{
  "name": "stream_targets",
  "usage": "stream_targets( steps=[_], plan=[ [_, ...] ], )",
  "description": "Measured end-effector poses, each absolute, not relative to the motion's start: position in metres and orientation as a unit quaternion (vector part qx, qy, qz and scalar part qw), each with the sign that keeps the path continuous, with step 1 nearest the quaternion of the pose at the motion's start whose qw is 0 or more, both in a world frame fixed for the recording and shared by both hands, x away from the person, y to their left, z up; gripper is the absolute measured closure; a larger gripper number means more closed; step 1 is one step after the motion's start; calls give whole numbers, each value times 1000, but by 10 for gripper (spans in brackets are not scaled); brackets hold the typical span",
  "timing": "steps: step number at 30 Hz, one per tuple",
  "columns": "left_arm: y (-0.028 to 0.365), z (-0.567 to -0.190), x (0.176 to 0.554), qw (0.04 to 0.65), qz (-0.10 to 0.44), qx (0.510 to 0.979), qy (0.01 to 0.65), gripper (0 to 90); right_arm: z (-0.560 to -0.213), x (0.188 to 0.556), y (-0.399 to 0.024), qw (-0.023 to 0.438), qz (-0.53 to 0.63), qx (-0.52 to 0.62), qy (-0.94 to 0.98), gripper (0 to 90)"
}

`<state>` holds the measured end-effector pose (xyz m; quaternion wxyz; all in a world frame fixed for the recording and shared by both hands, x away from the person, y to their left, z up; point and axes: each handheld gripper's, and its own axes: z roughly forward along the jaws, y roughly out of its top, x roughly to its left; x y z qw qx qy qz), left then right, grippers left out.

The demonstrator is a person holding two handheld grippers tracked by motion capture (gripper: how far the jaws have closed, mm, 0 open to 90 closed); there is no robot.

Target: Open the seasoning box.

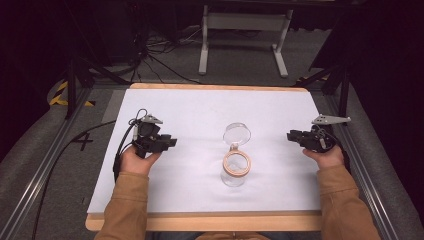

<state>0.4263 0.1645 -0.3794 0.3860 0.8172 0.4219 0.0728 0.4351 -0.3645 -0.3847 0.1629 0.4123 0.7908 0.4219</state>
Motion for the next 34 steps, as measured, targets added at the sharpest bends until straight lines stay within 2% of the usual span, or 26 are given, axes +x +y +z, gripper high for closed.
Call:
stream_targets(
  steps=[22, 34],
  plan=[
    [155, -404, 436, 329, 54, 844, 420, 641, -422, 446, -343, 105, 330, 406, 846, 695],
    [151, -402, 435, 337, 54, 845, 412, 595, -424, 445, -334, 110, 318, 392, 856, 671]
  ],
)
